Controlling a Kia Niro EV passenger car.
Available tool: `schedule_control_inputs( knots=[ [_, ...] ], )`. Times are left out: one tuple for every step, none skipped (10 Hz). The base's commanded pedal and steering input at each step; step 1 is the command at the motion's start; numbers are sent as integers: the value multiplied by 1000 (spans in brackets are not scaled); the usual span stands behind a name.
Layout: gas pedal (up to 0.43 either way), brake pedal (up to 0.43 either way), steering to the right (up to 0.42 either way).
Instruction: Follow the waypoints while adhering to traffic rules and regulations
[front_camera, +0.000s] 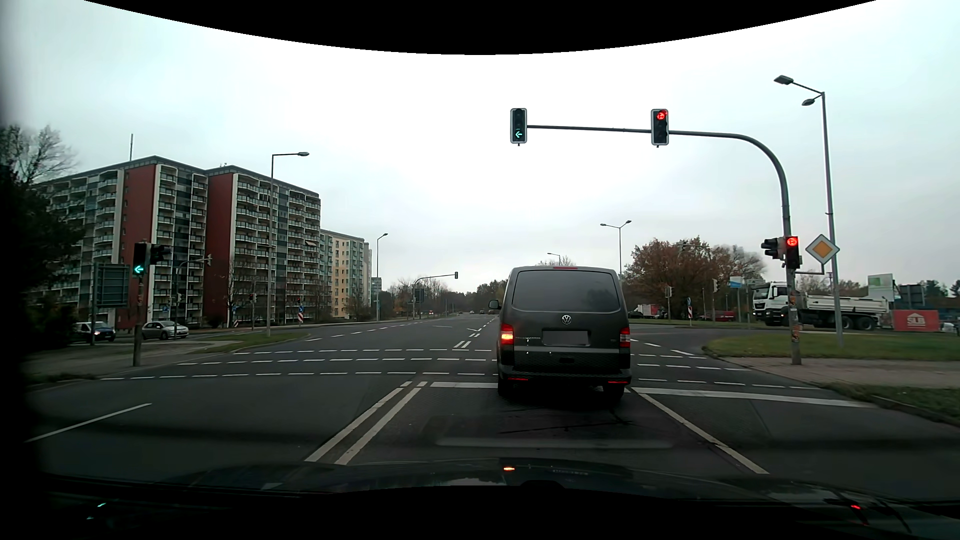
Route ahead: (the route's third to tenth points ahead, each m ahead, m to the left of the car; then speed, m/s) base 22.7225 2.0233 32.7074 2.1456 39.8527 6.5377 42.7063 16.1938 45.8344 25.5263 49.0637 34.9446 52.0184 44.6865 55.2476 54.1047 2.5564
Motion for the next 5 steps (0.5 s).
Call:
schedule_control_inputs(
  knots=[
    [331,0,-5],
    [331,0,-4],
    [331,0,-2],
    [331,0,-1],
    [331,0,0]
  ],
)
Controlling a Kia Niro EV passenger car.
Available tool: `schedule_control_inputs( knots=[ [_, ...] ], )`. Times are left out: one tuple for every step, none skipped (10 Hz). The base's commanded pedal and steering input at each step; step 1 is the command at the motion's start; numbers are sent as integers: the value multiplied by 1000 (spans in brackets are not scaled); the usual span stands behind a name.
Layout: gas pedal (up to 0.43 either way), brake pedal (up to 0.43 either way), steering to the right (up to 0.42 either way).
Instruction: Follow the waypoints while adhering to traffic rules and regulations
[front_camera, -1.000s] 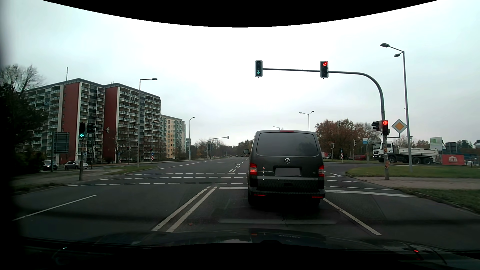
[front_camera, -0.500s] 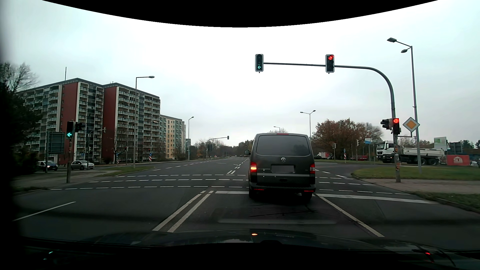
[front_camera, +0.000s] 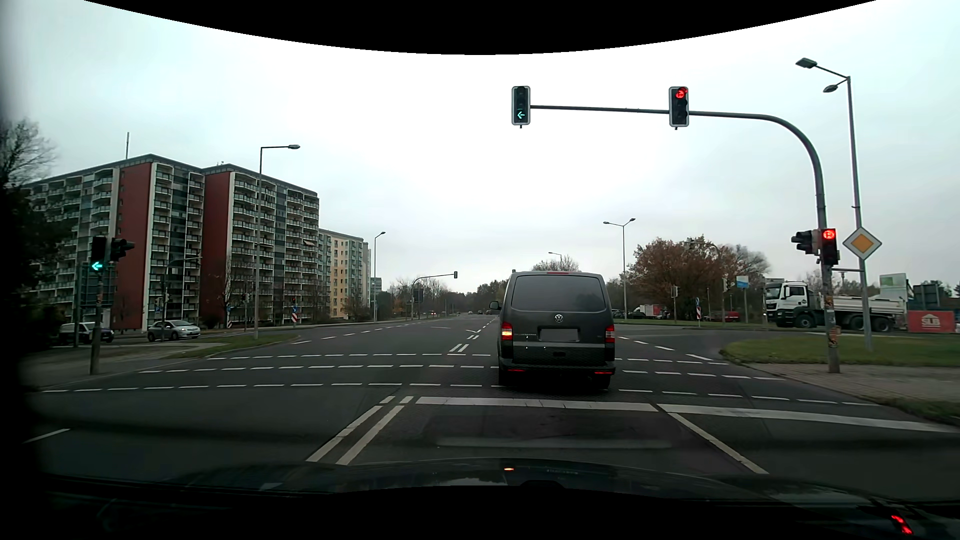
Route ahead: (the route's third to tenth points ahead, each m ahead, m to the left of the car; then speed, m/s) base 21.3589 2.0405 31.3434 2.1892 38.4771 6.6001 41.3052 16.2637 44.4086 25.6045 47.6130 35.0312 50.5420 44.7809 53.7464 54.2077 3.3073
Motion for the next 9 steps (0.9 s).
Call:
schedule_control_inputs(
  knots=[
    [331,0,0],
    [331,0,0],
    [331,0,0],
    [331,0,0],
    [331,0,0],
    [331,0,0],
    [331,0,0],
    [331,0,0],
    [331,0,0]
  ],
)
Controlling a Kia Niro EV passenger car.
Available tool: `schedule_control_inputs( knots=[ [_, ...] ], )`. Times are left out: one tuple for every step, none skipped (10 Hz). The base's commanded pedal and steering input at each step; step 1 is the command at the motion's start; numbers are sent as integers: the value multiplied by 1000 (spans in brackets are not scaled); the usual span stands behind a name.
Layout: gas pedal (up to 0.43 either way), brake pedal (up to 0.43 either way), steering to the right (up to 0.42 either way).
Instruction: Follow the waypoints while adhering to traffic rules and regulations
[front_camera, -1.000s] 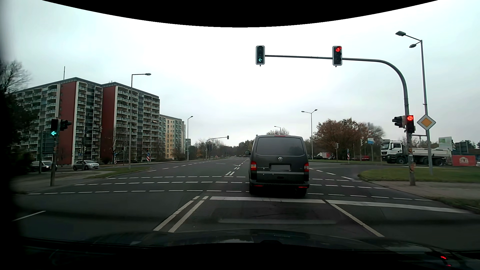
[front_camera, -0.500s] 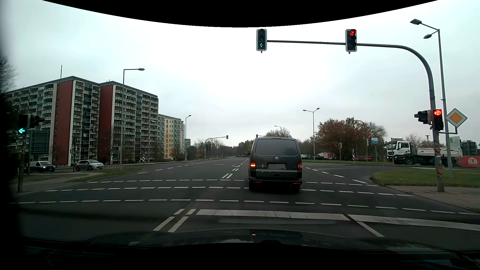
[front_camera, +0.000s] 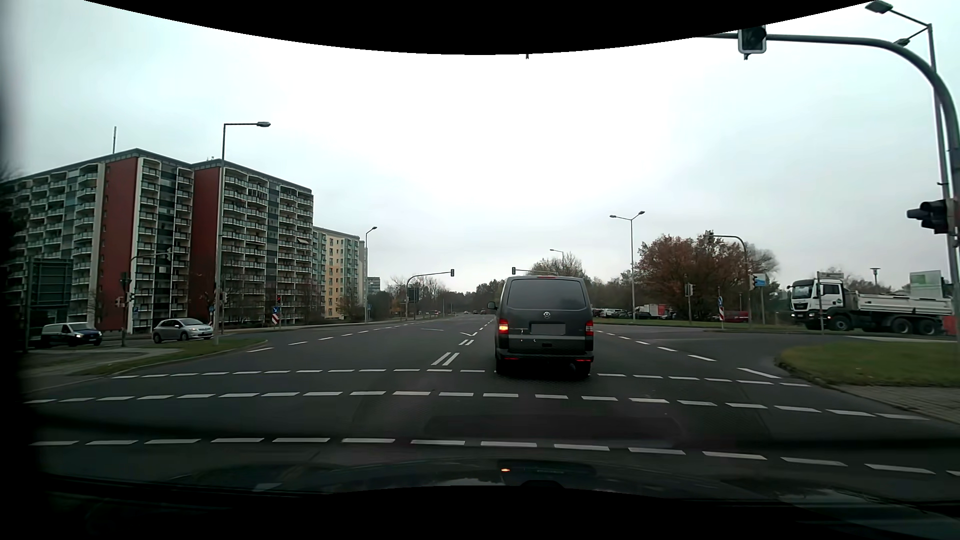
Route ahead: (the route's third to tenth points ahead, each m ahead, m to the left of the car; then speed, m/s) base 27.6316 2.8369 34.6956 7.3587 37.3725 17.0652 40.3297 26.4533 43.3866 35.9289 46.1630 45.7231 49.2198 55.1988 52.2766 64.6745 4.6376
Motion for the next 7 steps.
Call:
schedule_control_inputs(
  knots=[
    [331,0,0],
    [331,0,0],
    [319,0,0],
    [311,0,0],
    [287,0,0],
    [248,0,0],
    [228,0,0]
  ],
)
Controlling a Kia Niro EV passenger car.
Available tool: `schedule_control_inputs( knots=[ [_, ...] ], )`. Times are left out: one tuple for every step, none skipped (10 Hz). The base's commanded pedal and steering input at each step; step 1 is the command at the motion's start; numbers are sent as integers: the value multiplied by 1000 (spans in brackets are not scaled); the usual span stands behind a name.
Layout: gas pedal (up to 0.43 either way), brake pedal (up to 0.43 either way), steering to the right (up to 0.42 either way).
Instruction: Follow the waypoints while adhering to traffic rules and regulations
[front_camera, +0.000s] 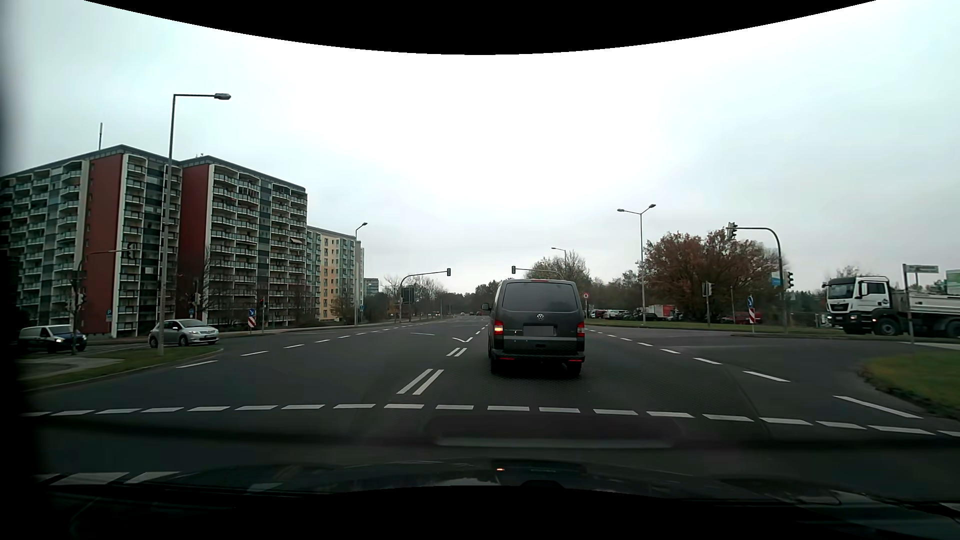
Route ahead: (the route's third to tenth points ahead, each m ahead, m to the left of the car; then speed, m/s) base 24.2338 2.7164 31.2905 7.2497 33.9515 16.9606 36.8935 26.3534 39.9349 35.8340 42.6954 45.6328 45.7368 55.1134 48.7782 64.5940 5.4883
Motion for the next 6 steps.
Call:
schedule_control_inputs(
  knots=[
    [220,0,0],
    [220,0,0],
    [220,0,0],
    [220,0,0],
    [220,0,0],
    [220,0,0]
  ],
)
